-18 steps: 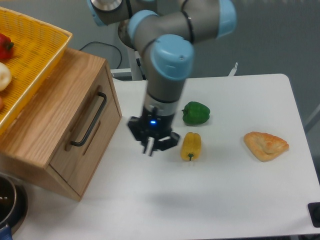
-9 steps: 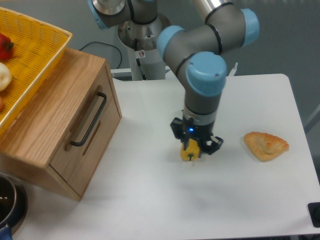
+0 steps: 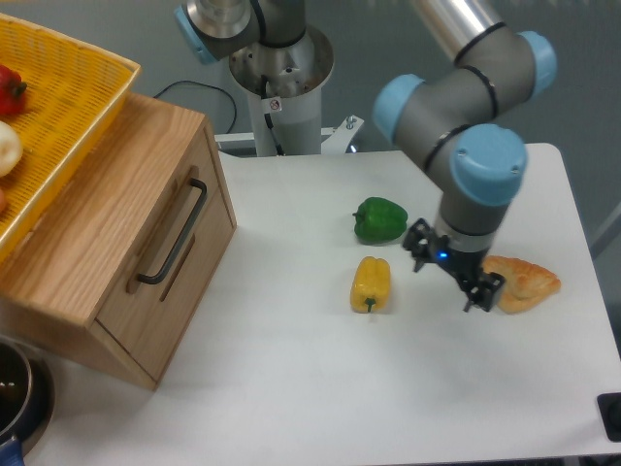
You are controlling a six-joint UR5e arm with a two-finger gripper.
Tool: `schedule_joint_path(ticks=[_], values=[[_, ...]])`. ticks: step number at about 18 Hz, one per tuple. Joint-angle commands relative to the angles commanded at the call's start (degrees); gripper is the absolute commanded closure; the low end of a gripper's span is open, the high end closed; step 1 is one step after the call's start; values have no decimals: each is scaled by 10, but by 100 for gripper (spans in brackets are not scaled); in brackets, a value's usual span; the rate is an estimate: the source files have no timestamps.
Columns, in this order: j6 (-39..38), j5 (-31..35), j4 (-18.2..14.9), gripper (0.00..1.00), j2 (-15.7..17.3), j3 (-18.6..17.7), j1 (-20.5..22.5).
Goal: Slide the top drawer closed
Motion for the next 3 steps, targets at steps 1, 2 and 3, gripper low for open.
schedule_joint_path(ticks=[1,2,3], values=[[0,1,1,0,-4,2,2],[1,3,1,0,-7,2,3],[1,4,1,0,-8,2,7]])
